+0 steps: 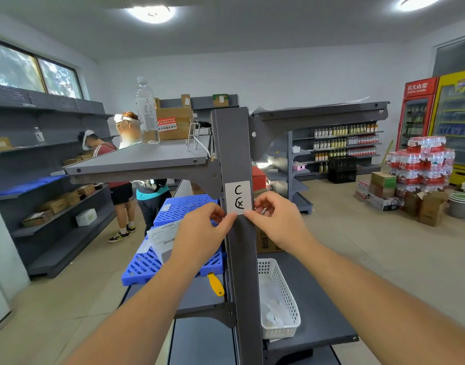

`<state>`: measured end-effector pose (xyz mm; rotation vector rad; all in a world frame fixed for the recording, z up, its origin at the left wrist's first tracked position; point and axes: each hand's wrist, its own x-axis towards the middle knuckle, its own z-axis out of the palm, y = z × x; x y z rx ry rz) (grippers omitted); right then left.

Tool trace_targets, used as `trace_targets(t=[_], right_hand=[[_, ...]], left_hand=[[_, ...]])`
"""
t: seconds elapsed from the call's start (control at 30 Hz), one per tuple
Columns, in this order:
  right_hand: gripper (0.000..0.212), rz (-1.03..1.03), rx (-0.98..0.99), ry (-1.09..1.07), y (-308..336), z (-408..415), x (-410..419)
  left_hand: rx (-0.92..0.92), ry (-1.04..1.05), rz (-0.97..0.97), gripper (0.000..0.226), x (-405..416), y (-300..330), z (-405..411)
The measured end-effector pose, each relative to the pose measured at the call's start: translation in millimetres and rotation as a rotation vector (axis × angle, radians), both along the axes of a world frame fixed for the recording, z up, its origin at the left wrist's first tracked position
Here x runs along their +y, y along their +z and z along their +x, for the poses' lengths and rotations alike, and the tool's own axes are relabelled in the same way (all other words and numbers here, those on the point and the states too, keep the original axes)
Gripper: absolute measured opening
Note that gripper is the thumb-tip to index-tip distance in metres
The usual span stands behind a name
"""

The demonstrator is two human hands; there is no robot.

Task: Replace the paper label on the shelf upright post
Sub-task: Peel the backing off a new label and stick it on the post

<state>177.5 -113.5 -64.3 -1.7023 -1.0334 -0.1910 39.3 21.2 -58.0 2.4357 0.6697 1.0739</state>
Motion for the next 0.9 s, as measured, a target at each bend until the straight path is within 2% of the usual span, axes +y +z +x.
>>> trace_targets(t=[0.17,0.47,0.7,0.9], right_hand=[[0.025,0.016,-0.004,-0.014,2.9,-2.2,3.2],[0.011,-0.015,0.004,0.073,4.4,4.3,-8.7],[0.019,0.001,0.002,0.020,2.0,-0.4,-0.8],[0.010,-0.059,-0.015,0.014,6.6,2.1,-7.0]], left_hand=[[-0.023,0.072,-0.007,0.043,-9.2,4.5,8.9],[0.021,0.063,0.046,0.026,-6.1,1.6,3.6],[0.016,0.121,0.052,0.046,-13.9,4.7,8.2],[-0.016,0.007,-0.054,0.026,-4.7,-0.2,2.7]])
